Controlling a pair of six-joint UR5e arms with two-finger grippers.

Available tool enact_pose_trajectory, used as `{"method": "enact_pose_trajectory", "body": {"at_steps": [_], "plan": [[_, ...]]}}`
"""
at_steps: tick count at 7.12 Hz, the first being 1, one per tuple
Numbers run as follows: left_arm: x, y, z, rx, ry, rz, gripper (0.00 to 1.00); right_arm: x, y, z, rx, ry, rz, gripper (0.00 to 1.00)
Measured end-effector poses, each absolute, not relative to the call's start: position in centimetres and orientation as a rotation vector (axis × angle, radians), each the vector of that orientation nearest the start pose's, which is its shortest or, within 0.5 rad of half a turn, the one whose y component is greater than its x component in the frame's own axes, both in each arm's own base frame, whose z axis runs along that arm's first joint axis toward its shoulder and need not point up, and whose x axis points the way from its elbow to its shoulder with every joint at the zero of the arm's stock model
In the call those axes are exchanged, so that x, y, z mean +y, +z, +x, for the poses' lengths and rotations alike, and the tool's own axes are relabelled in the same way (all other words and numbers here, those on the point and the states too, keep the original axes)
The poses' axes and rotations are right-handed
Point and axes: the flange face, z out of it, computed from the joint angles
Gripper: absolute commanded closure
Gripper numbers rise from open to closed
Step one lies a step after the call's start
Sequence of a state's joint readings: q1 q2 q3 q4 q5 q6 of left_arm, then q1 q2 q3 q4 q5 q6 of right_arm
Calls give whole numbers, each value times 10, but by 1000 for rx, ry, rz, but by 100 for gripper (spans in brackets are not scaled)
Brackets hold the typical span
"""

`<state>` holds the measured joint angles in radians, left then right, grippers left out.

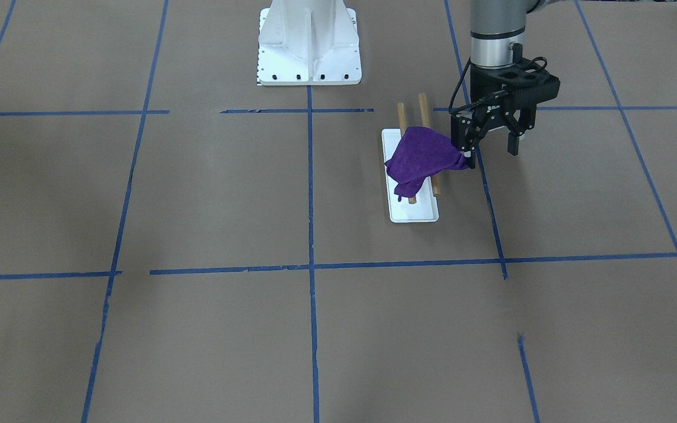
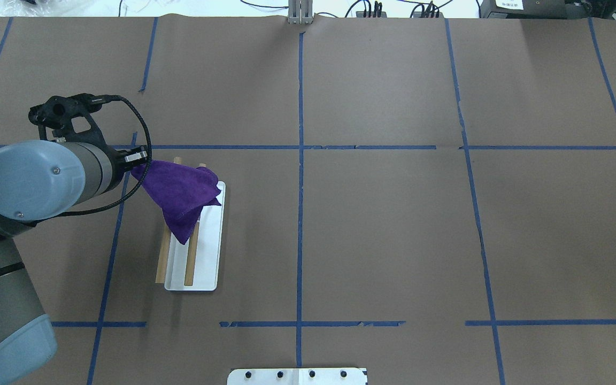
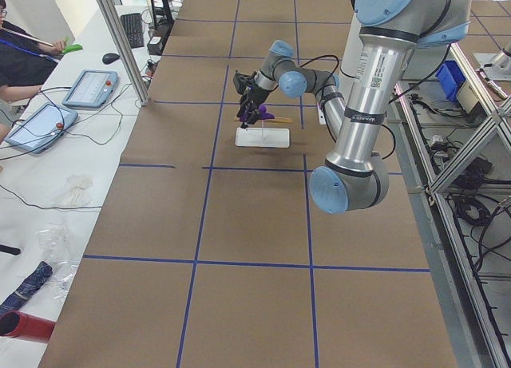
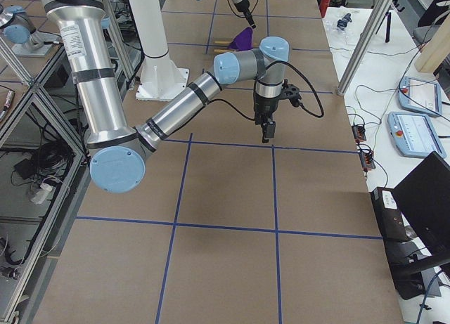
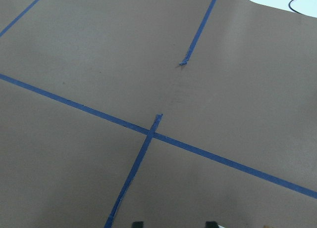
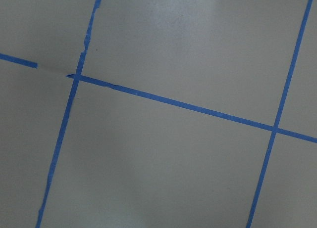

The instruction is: Hang towel on rack

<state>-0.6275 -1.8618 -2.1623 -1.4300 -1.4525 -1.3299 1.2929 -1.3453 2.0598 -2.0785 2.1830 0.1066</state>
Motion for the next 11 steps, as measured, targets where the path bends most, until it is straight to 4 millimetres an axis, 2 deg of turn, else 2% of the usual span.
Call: {"method": "enact_pose_trajectory", "body": {"at_steps": [2,3,5,7,8,9,10,11], "plan": [[-434,273,307,612,-359,433,0,-507,381,-63,-638,-218,77,0],[-445,274,289,612,-314,427,0,-507,381,-61,-637,-214,77,0],[-482,285,226,611,-172,401,0,-506,387,-53,-636,-204,72,0],[-528,323,145,606,-35,347,0,-507,415,-28,-632,-225,56,0],[-543,351,106,599,18,317,0,-511,439,-6,-655,-232,38,0],[-552,390,64,604,64,278,0,-514,476,22,-707,-233,20,0],[-555,430,27,622,103,237,0,-514,521,49,-756,-226,25,0],[-550,473,2,637,130,193,0,-506,574,73,-789,-204,45,0]]}}
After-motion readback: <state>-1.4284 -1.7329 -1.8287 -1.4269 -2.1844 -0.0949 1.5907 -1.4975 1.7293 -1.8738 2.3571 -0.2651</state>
